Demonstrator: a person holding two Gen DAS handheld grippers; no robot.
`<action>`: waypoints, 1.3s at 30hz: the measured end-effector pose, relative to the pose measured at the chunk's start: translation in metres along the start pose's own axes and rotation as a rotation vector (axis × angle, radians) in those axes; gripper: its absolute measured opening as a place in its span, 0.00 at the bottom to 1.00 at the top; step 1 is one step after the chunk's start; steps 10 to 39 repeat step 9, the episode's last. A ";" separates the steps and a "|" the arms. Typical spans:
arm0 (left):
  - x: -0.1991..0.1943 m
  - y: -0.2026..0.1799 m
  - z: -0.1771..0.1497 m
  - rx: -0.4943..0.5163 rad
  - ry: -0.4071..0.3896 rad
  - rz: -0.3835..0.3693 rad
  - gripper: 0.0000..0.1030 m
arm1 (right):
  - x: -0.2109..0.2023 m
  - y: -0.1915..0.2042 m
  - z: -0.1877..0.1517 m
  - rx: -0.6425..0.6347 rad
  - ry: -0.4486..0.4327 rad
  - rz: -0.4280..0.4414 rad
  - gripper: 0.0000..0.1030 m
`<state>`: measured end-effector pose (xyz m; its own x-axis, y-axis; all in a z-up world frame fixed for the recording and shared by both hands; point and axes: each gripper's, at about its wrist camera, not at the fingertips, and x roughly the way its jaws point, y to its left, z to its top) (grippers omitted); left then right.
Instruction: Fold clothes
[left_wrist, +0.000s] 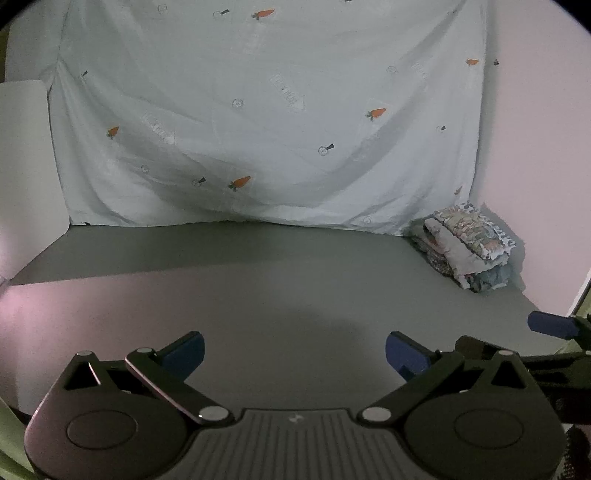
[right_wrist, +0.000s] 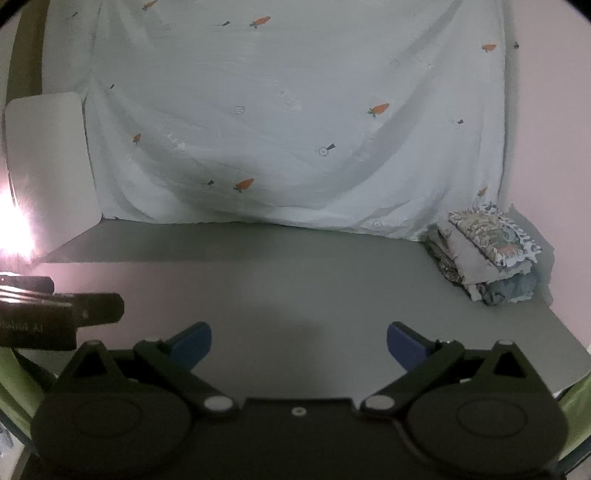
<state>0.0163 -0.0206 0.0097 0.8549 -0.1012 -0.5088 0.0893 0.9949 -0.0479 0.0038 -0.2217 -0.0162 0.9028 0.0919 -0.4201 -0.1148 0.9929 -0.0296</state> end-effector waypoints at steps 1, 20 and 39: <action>-0.001 0.000 0.000 -0.002 -0.003 0.001 1.00 | 0.000 0.000 0.000 -0.001 0.001 0.001 1.00; -0.003 0.003 -0.002 -0.007 -0.004 0.007 1.00 | -0.003 0.000 0.000 -0.008 -0.004 -0.002 1.00; -0.003 0.003 -0.002 -0.007 -0.004 0.007 1.00 | -0.003 0.000 0.000 -0.008 -0.004 -0.002 1.00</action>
